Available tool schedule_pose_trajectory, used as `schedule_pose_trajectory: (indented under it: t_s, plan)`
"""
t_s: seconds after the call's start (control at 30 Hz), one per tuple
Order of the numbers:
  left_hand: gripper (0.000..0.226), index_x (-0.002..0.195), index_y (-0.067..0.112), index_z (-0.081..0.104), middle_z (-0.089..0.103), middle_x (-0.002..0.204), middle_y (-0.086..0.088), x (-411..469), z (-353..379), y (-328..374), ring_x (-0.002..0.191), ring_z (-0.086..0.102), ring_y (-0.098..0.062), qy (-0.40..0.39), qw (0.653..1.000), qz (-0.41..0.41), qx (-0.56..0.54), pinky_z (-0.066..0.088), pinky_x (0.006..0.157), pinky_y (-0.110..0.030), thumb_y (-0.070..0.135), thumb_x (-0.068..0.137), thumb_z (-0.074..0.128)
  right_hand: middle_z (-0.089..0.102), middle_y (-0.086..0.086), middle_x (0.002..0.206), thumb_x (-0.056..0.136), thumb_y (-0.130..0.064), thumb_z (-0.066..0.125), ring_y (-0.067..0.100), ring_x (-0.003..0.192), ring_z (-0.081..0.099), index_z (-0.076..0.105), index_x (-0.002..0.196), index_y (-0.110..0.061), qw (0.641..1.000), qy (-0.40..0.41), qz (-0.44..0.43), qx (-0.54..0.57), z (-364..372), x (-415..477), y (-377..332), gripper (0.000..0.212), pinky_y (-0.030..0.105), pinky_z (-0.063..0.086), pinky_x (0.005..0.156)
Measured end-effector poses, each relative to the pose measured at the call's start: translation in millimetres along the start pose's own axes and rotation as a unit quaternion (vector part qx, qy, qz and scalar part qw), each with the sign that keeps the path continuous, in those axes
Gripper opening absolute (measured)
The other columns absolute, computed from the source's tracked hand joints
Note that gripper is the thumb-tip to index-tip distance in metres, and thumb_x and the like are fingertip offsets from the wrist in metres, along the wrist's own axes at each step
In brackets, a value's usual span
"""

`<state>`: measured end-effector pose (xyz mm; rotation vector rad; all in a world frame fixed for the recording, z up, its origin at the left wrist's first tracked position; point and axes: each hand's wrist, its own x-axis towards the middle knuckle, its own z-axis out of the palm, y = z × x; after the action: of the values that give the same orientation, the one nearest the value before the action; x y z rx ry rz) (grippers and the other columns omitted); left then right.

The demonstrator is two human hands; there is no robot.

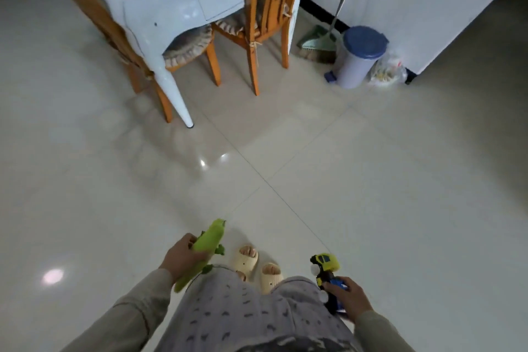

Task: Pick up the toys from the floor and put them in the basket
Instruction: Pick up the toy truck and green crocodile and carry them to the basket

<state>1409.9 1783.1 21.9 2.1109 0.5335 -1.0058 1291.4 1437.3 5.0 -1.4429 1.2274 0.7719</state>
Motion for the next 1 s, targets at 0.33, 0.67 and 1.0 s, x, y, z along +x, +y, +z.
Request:
schedule_pose_trajectory:
  t_s: [0.33,0.67,1.0]
  plan:
    - [0.043,0.088,0.020,0.060,0.065,0.088,0.001,-114,65,-100,0.076,0.062,-0.014,0.206,0.920,-0.134,-0.305,0.042,0.059,-0.026,0.050,0.057,0.059,0.056,0.022,0.108,0.082,-0.010,0.069,0.029,0.089,0.051,0.058,0.105,0.004,0.970,-0.051,-0.046,-0.231,23,30,-47,0.030,0.029,0.042,0.056]
    - [0.059,0.113,0.000,0.057,0.062,0.105,-0.020,-169,153,-187,0.090,0.056,-0.030,0.310,0.755,-0.279,-0.506,0.044,0.081,-0.040,0.030,0.064,0.072,0.051,0.014,0.108,0.085,-0.013,0.066,0.032,0.095,0.052,0.051,0.106,-0.008,0.888,-0.154,-0.154,-0.406,136,-8,-125,0.027,0.033,0.048,0.061]
    - [0.044,0.114,-0.004,0.058,0.063,0.112,-0.025,-152,119,-246,0.100,0.060,-0.039,0.325,0.681,-0.314,-0.576,0.047,0.089,-0.047,0.015,0.077,0.073,0.052,0.016,0.107,0.084,-0.015,0.067,0.034,0.094,0.052,0.051,0.107,-0.009,0.852,-0.134,-0.149,-0.484,254,-24,-143,0.029,0.038,0.049,0.065]
